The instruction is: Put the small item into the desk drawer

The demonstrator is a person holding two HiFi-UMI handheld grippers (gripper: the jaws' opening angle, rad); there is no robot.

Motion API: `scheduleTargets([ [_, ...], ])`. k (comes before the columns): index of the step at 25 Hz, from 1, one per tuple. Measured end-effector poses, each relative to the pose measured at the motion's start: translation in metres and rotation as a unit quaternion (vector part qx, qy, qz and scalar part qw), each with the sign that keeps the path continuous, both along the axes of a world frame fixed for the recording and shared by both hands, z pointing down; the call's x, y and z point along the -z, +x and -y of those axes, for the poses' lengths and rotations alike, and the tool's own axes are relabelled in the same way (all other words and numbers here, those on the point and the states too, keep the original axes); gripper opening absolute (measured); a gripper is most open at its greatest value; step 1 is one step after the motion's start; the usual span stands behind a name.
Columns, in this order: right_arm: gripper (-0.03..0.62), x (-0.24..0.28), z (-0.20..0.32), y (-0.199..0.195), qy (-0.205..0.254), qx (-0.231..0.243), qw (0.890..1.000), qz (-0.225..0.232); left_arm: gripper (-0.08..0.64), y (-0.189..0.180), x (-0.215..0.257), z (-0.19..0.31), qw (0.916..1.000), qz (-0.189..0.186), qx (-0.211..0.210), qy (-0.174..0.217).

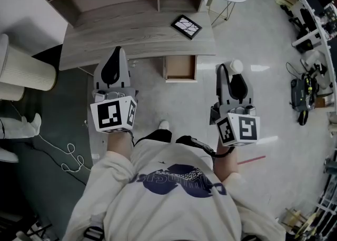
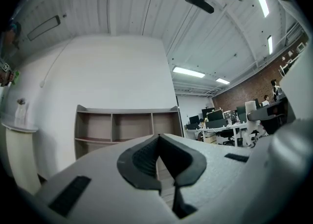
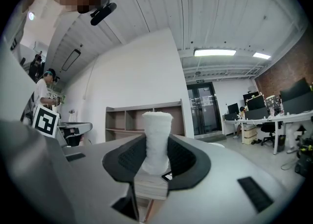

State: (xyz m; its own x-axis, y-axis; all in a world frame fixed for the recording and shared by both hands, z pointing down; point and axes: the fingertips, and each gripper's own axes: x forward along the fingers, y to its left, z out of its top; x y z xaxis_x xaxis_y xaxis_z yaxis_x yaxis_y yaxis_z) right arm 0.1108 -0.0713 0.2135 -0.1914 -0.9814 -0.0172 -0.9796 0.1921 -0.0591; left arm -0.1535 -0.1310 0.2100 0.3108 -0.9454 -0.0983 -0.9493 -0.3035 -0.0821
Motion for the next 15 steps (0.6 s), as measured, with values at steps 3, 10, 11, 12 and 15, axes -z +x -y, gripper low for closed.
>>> scheduleTargets([
  [3, 0.124, -0.009, 0.006, -0.003, -0.011, -0.006, 1.0, -0.006, 0.008, -0.002, -0.012, 0.009, 0.9999, -0.003, -0.006, -0.011],
  [10, 0.124, -0.025, 0.019, 0.007, -0.033, 0.001, 0.999, -0.007, 0.008, 0.009, -0.029, 0.016, 0.9995, 0.003, -0.006, -0.032],
  [11, 0.124, -0.029, 0.023, 0.008, -0.037, 0.006, 0.999, -0.006, 0.008, 0.011, -0.031, 0.017, 0.9994, 0.005, -0.004, -0.034],
  [12, 0.124, -0.033, 0.026, 0.009, -0.042, 0.01, 0.999, -0.006, 0.008, 0.013, -0.033, 0.017, 0.9993, 0.007, -0.001, -0.037],
  [15, 0.124, -0.046, 0.037, 0.01, -0.056, 0.032, 0.998, -0.01, 0.008, 0.016, -0.041, 0.018, 0.9987, 0.013, 0.01, -0.049],
])
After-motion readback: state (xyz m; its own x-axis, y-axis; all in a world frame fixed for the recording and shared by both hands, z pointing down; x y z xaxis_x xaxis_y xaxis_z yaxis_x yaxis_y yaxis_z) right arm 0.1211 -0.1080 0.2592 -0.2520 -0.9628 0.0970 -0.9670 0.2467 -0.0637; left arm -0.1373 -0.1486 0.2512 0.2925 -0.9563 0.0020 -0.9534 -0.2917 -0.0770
